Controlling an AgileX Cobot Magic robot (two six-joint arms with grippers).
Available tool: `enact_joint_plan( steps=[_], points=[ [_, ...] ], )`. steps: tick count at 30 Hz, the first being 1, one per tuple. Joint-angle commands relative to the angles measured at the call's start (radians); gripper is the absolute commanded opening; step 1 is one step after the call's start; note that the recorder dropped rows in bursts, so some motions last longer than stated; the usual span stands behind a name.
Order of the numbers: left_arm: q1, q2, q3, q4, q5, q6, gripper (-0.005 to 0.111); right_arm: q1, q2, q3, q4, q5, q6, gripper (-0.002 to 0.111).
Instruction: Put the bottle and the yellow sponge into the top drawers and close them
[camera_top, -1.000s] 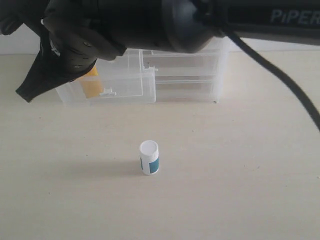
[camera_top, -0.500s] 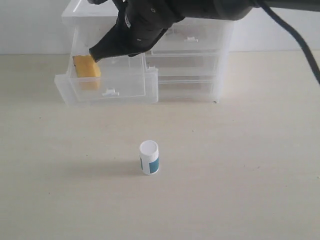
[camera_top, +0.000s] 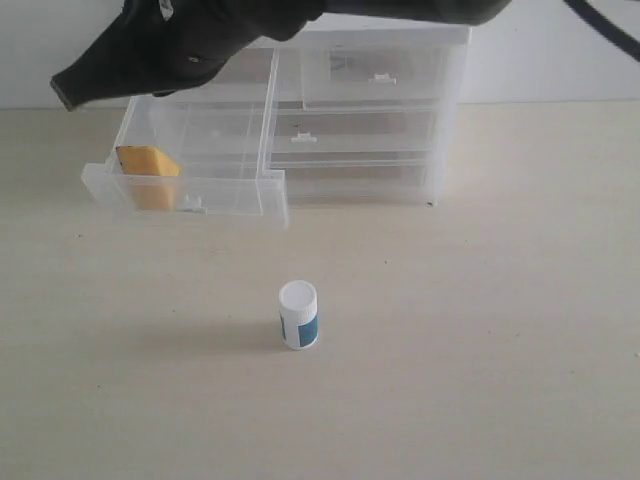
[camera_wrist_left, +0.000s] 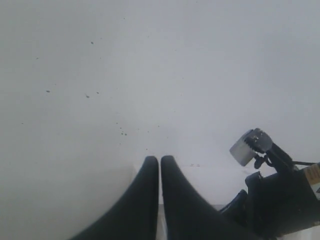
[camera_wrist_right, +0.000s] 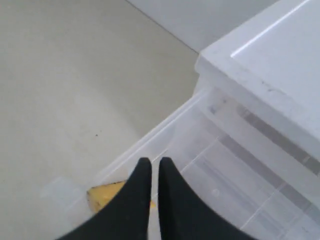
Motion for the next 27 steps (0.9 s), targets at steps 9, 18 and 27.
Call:
enact_joint_plan(
  steps=[9,18,27],
  points=[
    [0.002,-0.003,0.004,-0.003,0.001,0.001,0.004,0.014,0.070,-0.002,0.478,-0.018,-0.440,0.005],
    [0.002,-0.003,0.004,-0.003,0.001,0.001,0.004,0.011,0.091,-0.002,0.429,-0.004,-0.447,0.005],
    [0.002,-0.003,0.004,-0.003,0.006,0.001,0.004,-0.144,0.093,-0.002,0.148,0.035,-0.208,0.005]
  ],
)
